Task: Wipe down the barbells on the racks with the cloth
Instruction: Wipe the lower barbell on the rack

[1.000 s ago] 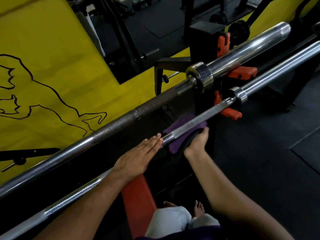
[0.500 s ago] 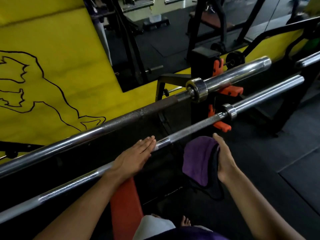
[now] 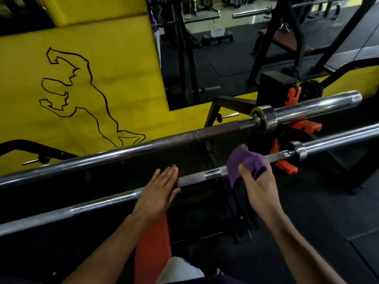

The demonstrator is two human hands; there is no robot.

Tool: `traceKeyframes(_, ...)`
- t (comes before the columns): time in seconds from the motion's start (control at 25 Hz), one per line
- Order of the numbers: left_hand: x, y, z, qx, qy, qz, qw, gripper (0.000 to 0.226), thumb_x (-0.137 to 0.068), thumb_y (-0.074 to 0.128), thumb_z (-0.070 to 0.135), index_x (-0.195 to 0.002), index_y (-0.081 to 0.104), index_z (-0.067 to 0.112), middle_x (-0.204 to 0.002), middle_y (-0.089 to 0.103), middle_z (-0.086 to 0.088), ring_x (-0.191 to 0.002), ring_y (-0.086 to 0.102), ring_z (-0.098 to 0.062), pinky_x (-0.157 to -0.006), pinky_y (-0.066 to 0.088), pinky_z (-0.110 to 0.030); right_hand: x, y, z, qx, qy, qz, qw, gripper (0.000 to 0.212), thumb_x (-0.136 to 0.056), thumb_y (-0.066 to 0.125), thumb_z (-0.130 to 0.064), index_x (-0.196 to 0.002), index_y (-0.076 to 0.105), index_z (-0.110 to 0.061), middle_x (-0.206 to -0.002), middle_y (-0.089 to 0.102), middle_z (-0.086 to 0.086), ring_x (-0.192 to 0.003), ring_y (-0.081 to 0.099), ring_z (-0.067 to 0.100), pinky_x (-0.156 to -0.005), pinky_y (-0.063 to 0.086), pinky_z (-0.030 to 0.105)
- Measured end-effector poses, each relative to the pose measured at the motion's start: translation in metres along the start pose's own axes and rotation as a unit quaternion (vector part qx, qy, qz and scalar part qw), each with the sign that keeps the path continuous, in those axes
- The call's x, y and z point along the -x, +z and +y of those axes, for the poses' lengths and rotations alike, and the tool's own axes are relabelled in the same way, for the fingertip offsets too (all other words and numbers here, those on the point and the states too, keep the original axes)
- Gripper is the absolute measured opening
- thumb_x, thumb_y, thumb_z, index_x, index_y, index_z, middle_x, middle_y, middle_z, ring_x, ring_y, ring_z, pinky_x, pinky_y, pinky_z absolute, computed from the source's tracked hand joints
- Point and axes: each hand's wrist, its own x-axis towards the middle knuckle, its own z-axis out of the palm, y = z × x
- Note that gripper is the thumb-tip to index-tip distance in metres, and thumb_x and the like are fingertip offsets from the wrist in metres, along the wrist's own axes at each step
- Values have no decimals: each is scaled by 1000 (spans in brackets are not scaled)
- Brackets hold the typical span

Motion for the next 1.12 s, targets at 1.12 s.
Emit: traceKeyframes(1.12, 13, 17, -13, -57, -37, 26, 997, 62, -106, 30, 41, -156, 33, 4, -158, 41, -12, -145, 41, -21, -124, 18, -42, -127, 86, 30, 500, -57, -543, 672, 42, -72, 81, -44, -103, 57, -27, -98, 65, -6, -90, 64, 21, -74, 50, 33)
